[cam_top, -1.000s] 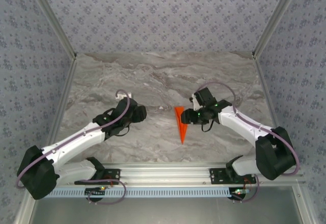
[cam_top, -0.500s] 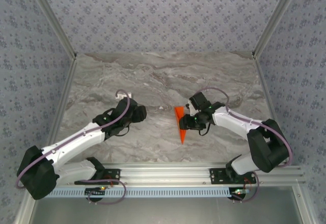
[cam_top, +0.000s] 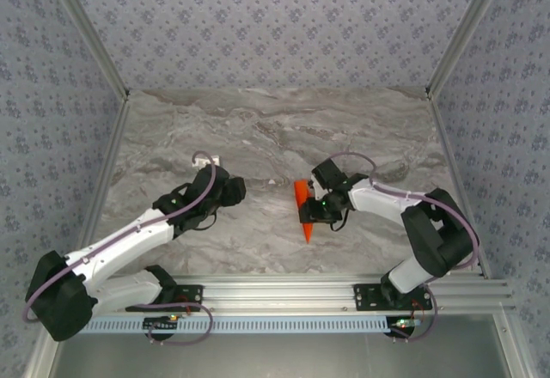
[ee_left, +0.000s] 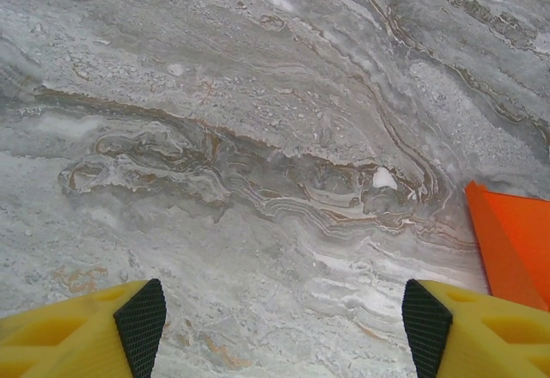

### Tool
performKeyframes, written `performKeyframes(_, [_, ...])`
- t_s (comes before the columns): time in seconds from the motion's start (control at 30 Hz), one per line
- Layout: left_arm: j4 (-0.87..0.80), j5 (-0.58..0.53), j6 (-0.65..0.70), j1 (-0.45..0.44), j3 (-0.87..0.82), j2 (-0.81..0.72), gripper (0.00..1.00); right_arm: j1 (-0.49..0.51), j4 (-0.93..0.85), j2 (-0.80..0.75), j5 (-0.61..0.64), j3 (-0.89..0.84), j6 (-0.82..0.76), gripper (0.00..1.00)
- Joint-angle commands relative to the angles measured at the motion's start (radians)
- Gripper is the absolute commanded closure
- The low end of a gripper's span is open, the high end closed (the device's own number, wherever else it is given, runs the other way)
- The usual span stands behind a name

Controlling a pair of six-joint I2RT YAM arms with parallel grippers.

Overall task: Fold a paper plane with a square sheet of paper (fold left side to right side)
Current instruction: Pick up the paper plane at the center of the table, then place the paper plane at the center of the table.

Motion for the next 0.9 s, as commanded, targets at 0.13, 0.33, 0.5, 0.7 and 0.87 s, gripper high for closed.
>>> performKeyframes(0.13, [-0.025, -0.031, 0.009, 0.008, 0.0, -0.037, 0.24, 0.049, -0.036, 0.064, 0.055, 0.064, 0.031, 0.69])
performKeyframes(0.33, [-0.029, -0.051, 0.027, 0.009, -0.004, -0.069, 0.24, 0.052, -0.143, 0.036, 0.129, 0.139, 0.027, 0.93])
performKeyframes(0.5, [-0.047, -0.075, 0.052, 0.013, 0.006, -0.104, 0.24, 0.013, -0.275, 0.017, 0.186, 0.25, -0.013, 0.98])
performKeyframes(0.7, [-0.055, -0.136, 0.091, 0.015, 0.01, -0.161, 0.12, -0.066, -0.476, 0.134, 0.29, 0.565, -0.061, 0.98])
performKeyframes(0.87, [-0.086, -0.167, 0.119, 0.016, 0.032, -0.185, 0.02, -0.079, -0.583, 0.322, 0.371, 0.817, -0.105, 0.98])
